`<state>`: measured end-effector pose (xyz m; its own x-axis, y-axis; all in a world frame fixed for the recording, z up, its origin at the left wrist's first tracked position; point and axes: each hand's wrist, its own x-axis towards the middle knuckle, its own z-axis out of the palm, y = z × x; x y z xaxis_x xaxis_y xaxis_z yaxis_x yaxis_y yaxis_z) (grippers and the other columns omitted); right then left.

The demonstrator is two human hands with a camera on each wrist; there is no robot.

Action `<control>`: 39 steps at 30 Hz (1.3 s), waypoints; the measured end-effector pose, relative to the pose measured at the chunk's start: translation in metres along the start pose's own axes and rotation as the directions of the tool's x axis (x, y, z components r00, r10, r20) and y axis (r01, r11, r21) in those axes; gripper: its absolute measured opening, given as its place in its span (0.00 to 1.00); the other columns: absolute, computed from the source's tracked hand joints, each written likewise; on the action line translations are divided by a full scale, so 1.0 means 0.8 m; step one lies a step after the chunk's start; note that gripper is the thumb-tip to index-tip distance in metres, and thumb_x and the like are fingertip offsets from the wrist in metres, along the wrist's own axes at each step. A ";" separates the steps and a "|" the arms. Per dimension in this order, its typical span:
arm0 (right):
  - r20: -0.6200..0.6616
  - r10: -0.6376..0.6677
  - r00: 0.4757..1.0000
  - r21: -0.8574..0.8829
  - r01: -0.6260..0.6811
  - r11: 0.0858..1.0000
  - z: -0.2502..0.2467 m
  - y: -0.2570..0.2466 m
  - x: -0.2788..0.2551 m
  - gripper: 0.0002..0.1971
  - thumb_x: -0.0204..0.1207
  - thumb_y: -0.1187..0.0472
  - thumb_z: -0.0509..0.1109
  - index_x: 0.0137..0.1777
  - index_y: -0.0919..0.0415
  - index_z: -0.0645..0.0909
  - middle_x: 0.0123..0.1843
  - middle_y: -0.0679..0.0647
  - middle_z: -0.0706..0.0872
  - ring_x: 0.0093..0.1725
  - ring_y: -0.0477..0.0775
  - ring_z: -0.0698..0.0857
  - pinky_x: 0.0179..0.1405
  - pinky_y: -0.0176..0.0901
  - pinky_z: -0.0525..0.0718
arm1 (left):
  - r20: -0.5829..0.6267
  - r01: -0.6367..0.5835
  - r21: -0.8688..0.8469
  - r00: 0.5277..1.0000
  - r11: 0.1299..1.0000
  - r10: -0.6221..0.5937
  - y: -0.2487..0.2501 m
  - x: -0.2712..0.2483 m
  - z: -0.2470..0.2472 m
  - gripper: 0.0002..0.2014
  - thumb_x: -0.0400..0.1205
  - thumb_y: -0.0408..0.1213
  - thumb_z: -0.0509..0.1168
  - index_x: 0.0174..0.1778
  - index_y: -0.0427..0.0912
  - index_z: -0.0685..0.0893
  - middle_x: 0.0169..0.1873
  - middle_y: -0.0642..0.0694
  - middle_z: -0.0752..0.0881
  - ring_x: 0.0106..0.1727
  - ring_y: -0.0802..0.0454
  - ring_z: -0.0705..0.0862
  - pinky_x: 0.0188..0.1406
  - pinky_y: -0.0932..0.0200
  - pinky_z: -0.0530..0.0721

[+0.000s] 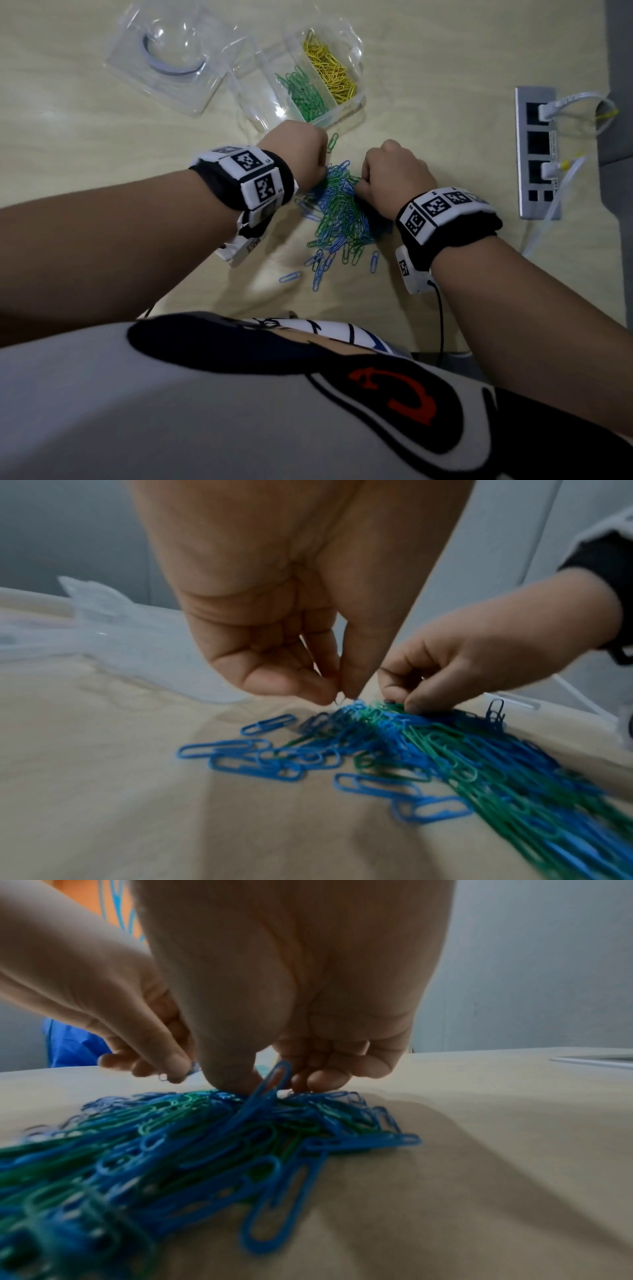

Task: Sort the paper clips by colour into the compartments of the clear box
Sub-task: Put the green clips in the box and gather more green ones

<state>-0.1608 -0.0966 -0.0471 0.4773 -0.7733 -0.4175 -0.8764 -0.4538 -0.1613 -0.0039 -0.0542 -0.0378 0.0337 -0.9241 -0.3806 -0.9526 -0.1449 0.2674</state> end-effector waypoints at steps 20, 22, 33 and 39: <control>-0.085 0.014 0.996 0.146 -0.002 0.989 0.011 -0.010 -0.006 0.09 0.78 0.55 0.68 0.52 0.58 0.85 0.55 0.60 0.79 0.52 0.63 0.81 0.49 0.47 0.76 | 0.129 -0.057 0.174 0.991 0.983 0.035 0.025 0.002 -0.003 0.13 0.78 0.41 0.65 0.31 0.36 0.79 0.26 0.43 0.74 0.26 0.46 0.72 0.25 0.56 0.69; -0.093 0.019 0.995 0.142 -0.005 0.990 0.011 -0.009 -0.005 0.08 0.78 0.57 0.67 0.51 0.59 0.85 0.55 0.61 0.79 0.52 0.64 0.81 0.50 0.48 0.77 | 0.133 -0.063 0.153 0.990 0.986 0.043 0.022 -0.001 -0.004 0.14 0.78 0.42 0.66 0.31 0.36 0.79 0.27 0.42 0.75 0.28 0.44 0.74 0.28 0.55 0.72; -0.206 0.179 0.962 0.212 -0.135 0.968 -0.001 0.007 -0.010 0.10 0.77 0.62 0.63 0.49 0.51 0.85 0.56 0.57 0.81 0.55 0.62 0.81 0.55 0.51 0.77 | 0.003 -0.026 -0.361 1.000 0.932 0.028 -0.004 -0.029 -0.002 0.13 0.74 0.34 0.68 0.54 0.46 0.80 0.35 0.54 0.83 0.39 0.53 0.81 0.40 0.62 0.73; -0.143 0.082 0.986 0.032 -0.078 0.996 0.007 -0.007 -0.003 0.12 0.78 0.50 0.66 0.52 0.57 0.85 0.54 0.59 0.81 0.53 0.65 0.81 0.53 0.53 0.79 | 0.114 0.050 -0.407 0.993 0.912 -0.004 -0.008 -0.031 0.002 0.09 0.75 0.32 0.70 0.48 0.50 0.85 0.37 0.55 0.85 0.38 0.57 0.82 0.43 0.64 0.77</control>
<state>-0.1573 -0.0893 -0.0501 0.4082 -0.8631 -0.2973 -0.9126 -0.3775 -0.1569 0.0011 -0.0298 -0.0320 0.0026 -0.8770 -0.4804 -0.7444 -0.3225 0.5847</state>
